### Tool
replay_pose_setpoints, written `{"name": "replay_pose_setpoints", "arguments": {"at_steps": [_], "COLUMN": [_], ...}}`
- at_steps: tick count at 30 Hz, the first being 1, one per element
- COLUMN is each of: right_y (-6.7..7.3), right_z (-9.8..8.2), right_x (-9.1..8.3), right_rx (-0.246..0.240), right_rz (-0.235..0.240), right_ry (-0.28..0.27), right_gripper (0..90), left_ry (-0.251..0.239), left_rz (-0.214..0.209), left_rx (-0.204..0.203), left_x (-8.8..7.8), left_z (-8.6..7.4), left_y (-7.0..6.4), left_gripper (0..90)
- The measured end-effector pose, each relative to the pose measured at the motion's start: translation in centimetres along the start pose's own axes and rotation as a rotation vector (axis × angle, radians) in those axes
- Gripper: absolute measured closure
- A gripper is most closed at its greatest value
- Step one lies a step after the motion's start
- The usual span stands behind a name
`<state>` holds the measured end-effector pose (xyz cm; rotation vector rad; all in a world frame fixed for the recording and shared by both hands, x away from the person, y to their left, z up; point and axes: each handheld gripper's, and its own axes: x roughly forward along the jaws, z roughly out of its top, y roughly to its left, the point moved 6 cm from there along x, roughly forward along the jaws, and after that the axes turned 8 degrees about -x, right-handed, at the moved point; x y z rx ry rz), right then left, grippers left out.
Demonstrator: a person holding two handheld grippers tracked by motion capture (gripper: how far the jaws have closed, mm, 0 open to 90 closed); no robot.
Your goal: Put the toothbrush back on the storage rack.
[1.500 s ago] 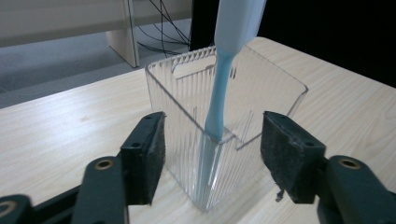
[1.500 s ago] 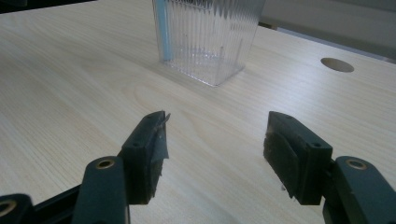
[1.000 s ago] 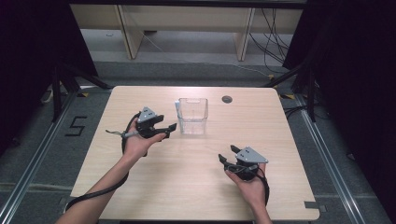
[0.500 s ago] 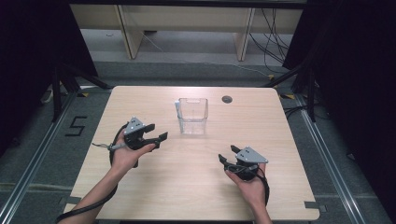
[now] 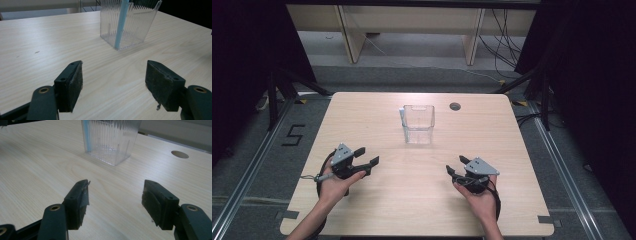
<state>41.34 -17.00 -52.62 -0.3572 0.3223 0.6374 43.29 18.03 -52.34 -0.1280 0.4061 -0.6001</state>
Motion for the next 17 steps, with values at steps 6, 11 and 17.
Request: {"name": "replay_pose_setpoints", "arguments": {"at_steps": [6,11,17], "right_y": [0.1,0.3,0.2], "right_z": [0.0,-0.1,-0.2], "right_x": [0.1,0.2,0.2], "right_rx": [-0.006,0.006,0.011], "right_rz": [0.005,0.010,0.010], "right_ry": [0.000,0.002,0.006], "right_gripper": [38.8,38.6,38.3], "left_ry": [-0.033,-0.078,-0.103], "left_rz": [-0.001,-0.008,0.004], "left_rx": [0.019,0.024,0.045], "left_x": [-0.7,-1.0,-1.4], "left_z": [-1.6,-1.8,-1.8], "left_y": [0.5,0.6,0.5], "left_gripper": [30.3,30.6,32.0]}}
